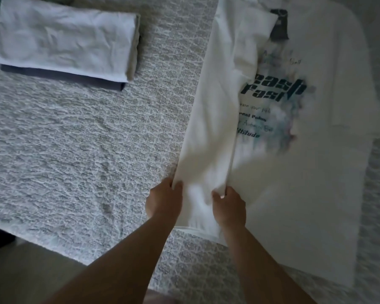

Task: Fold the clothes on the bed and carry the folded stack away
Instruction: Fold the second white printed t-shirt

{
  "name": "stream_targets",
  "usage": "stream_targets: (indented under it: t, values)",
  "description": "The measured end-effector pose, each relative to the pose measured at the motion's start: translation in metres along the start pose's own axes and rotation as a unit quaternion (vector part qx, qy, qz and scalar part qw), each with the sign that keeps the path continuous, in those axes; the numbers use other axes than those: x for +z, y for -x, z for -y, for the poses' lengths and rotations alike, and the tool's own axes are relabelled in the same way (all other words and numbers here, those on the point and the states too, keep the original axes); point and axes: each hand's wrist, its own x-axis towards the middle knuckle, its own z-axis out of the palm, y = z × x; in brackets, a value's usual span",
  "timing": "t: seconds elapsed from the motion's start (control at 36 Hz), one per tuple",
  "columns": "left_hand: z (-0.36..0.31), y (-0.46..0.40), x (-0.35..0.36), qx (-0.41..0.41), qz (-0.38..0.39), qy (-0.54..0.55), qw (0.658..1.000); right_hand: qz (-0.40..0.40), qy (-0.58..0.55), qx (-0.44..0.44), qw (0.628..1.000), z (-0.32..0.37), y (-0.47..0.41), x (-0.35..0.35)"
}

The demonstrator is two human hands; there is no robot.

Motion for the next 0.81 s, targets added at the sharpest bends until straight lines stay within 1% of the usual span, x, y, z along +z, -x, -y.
stream_targets:
  t: [0.08, 0.22, 0.31, 0.39, 0.44, 0.47, 0.53, 0.56, 0.58, 0.61, 0.64, 0.67, 0.69, 0.72, 0.81]
  values:
    - [0.005, 0.002, 0.002, 0.005, 0.002, -0.003, 1.0, 0.024, -0.005, 0.004, 1.0, -0.002, 0.006, 0.003]
    - [0.009, 0.006, 0.0, -0.012, -0.011, 0.071, 0.997, 0.06, -0.024, -0.01, 0.998, -0.004, 0.012, 0.014]
    - [0.011, 0.01, 0.0, -0.028, -0.035, 0.102, 0.994, 0.054, -0.044, 0.0, 0.998, -0.005, 0.013, 0.016]
    - [0.015, 0.015, 0.003, -0.001, -0.051, 0.089, 0.995, 0.03, -0.044, 0.007, 0.999, -0.008, 0.016, 0.017]
    - [0.016, 0.019, 0.006, 0.012, -0.039, 0.071, 0.997, 0.027, -0.045, 0.009, 0.999, -0.012, 0.016, 0.017]
    - [0.016, 0.02, 0.008, 0.014, -0.028, 0.067, 0.997, 0.039, -0.056, 0.01, 0.998, -0.013, 0.015, 0.017]
    - [0.017, 0.021, 0.011, 0.013, -0.012, 0.084, 0.996, 0.077, -0.118, 0.023, 0.99, -0.013, 0.013, 0.017]
    - [0.018, 0.02, 0.012, 0.011, -0.009, 0.106, 0.994, 0.104, -0.176, 0.042, 0.978, -0.011, 0.012, 0.017]
    - [0.02, 0.019, 0.012, 0.006, -0.008, 0.133, 0.991, 0.139, -0.252, 0.071, 0.955, -0.008, 0.012, 0.016]
    - [0.021, 0.018, 0.011, 0.001, -0.008, 0.16, 0.987, 0.182, -0.337, 0.105, 0.918, -0.006, 0.011, 0.016]
    - [0.021, 0.016, 0.011, -0.005, -0.008, 0.181, 0.983, 0.228, -0.411, 0.137, 0.872, -0.004, 0.011, 0.016]
    - [0.022, 0.013, 0.01, -0.011, -0.01, 0.195, 0.981, 0.271, -0.465, 0.159, 0.828, -0.002, 0.012, 0.015]
    - [0.022, 0.011, 0.009, -0.019, -0.01, 0.202, 0.979, 0.309, -0.493, 0.167, 0.796, 0.0, 0.012, 0.014]
    - [0.021, 0.008, 0.008, -0.027, -0.008, 0.207, 0.978, 0.341, -0.502, 0.166, 0.777, 0.002, 0.011, 0.013]
    - [0.019, 0.004, 0.005, -0.028, -0.006, 0.195, 0.98, 0.405, -0.492, 0.159, 0.754, 0.008, 0.012, 0.01]
